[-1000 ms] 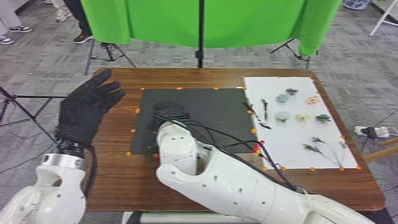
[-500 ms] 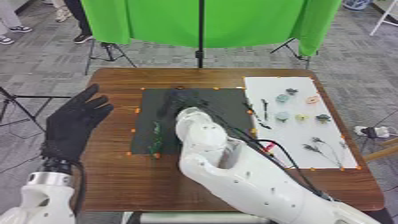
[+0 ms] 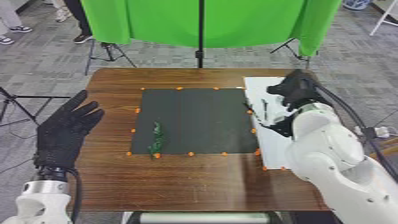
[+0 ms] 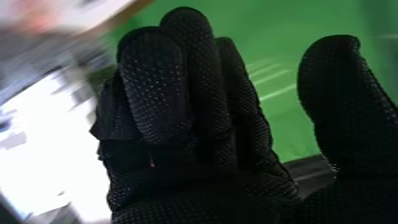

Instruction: Arrange flowers

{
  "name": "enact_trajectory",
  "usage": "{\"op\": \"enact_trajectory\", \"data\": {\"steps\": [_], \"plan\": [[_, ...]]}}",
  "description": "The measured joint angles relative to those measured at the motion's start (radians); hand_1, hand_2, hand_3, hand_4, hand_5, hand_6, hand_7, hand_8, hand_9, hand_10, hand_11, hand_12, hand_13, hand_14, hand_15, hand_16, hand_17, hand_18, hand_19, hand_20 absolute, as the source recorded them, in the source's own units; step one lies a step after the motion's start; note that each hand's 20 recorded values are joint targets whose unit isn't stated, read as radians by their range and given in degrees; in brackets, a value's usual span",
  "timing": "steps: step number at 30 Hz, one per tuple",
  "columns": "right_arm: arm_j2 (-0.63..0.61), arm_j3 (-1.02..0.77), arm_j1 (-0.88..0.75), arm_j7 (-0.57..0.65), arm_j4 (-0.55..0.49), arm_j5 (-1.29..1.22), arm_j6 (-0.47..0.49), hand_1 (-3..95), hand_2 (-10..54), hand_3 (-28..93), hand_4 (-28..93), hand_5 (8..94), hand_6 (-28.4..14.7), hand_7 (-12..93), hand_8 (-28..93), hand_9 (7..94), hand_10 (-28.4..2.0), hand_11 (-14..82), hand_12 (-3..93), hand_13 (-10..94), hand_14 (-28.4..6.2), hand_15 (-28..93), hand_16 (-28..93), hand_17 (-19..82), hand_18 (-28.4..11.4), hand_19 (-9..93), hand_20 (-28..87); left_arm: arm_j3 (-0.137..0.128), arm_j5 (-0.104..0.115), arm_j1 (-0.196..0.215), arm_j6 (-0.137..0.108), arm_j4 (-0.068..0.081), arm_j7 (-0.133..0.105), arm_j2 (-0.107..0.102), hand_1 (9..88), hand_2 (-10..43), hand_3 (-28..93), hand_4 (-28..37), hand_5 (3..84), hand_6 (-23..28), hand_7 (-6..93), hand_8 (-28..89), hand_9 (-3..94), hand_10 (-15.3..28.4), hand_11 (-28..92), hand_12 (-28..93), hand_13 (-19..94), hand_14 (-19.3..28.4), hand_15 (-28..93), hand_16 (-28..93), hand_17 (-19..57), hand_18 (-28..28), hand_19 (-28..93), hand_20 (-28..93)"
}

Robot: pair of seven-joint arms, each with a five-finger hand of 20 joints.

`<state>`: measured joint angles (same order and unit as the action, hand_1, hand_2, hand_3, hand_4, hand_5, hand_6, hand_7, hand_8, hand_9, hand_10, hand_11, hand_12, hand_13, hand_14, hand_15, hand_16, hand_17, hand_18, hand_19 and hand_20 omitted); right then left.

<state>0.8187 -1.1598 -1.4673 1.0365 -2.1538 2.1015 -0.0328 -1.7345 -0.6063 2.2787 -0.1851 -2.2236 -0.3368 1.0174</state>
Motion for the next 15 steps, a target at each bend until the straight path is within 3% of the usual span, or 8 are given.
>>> {"op": "enact_trajectory", "data": {"steps": [6,11,15], "plan": [[-0.142,-0.219,-0.230,0.068,0.000,0.002,0.040,32.6,-5.2,74,-24,57.8,-7.3,11,-11,71.7,-20.8,36.5,17.2,69,-15.7,69,12,33,-28.3,93,17,-0.001,0.005,0.012,-0.004,-0.003,-0.013,0.000,24.4,6.7,80,-23.6,40.6,10.4,11.7,-9,36.5,20.4,27,11,26,27.4,54,-9,-9.9,25.2,53,13],[-0.159,-0.325,-0.358,0.094,0.003,0.000,0.193,32.8,-5.6,74,-25,58.4,-7.3,11,-11,71.2,-20.7,37.4,17.3,68,-15.9,70,11,33,-28.4,93,16,-0.001,0.011,0.012,-0.007,-0.001,-0.015,0.000,24.3,6.6,80,-23.6,40.5,10.3,11.7,-9,36.5,20.4,27,12,26,27.4,54,-8,-9.9,25.2,53,13],[-0.158,-0.325,-0.415,0.112,0.016,-0.017,0.217,33.0,-5.8,73,-24,59.3,-7.0,11,-11,71.0,-20.6,38.3,17.3,68,-15.9,71,11,33,-28.4,93,16,-0.003,0.011,0.012,-0.007,-0.001,-0.013,0.000,24.3,6.6,80,-23.6,40.6,10.4,11.8,-9,36.5,20.4,27,12,26,27.4,53,-8,-9.9,25.2,53,13]]}}
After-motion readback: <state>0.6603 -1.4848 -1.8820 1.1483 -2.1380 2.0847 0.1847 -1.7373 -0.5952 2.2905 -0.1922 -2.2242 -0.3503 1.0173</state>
